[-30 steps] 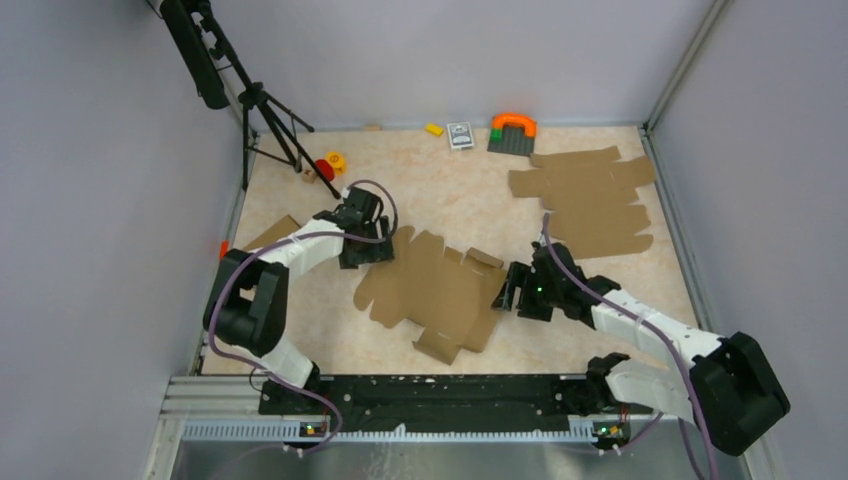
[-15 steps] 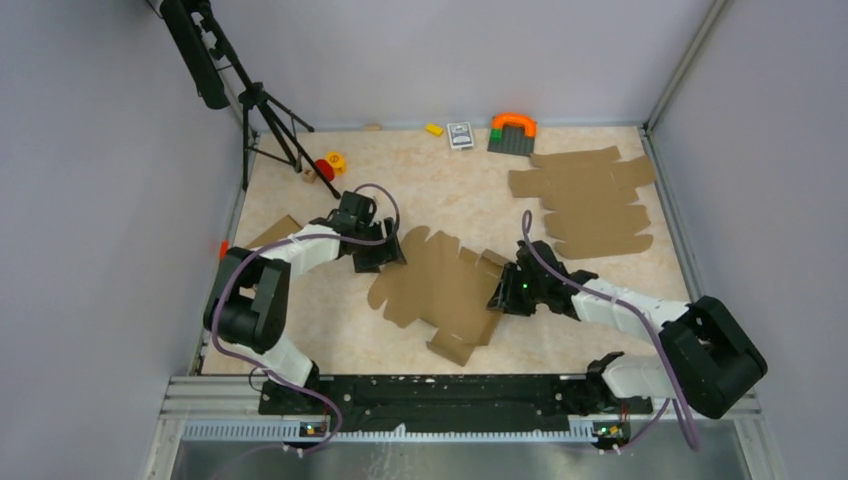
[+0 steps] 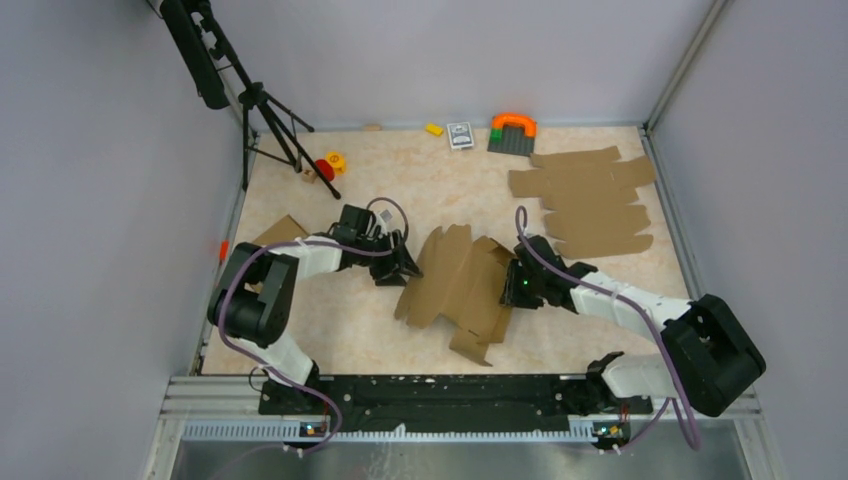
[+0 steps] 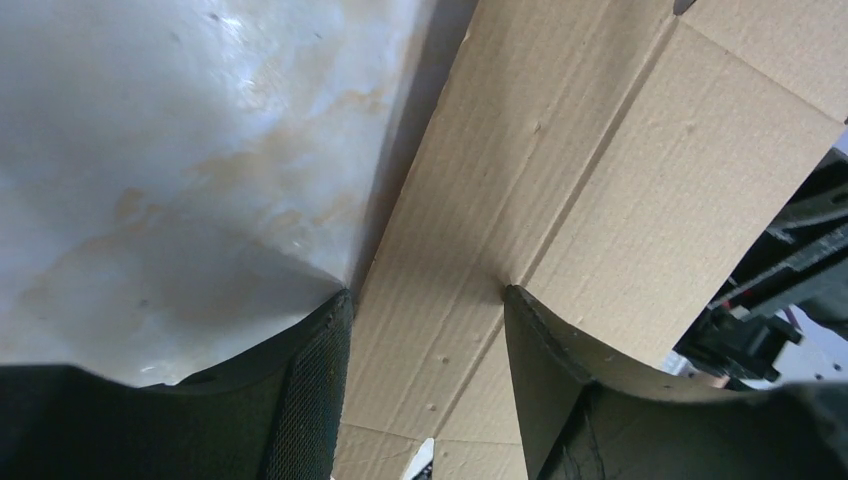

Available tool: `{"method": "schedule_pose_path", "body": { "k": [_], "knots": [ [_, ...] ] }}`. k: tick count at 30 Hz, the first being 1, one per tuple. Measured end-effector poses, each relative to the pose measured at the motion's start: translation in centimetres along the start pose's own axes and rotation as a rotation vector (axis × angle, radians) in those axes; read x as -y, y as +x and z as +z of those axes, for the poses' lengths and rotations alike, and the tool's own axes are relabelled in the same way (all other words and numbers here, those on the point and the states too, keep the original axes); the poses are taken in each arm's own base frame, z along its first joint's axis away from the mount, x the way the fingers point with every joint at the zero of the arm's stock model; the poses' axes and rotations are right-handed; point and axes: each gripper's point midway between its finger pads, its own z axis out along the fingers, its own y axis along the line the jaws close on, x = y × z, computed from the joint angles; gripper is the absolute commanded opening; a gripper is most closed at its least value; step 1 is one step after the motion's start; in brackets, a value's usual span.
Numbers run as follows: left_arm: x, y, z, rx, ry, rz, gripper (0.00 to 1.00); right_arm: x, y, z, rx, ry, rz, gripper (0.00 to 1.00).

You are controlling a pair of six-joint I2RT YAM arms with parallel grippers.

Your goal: Fold the paper box

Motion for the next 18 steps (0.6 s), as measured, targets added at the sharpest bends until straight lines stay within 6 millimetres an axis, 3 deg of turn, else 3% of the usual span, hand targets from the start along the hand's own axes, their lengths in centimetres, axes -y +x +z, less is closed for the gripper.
{"method": "schedule_pose_path", "body": {
  "k": [9, 18],
  "knots": [
    [1.2, 1.7, 0.0, -0.052, 0.096, -0.03, 0.65, 1.1, -0.2, -0.4, -0.002, 0.057, -0.063, 0.26],
    [4.4, 2.5, -1.8, -0.023, 0.267, -0.04, 0.6, 2.1, -1.4, -1.2, 0.021, 0.134, -0.127, 0.25]
  ]
}}
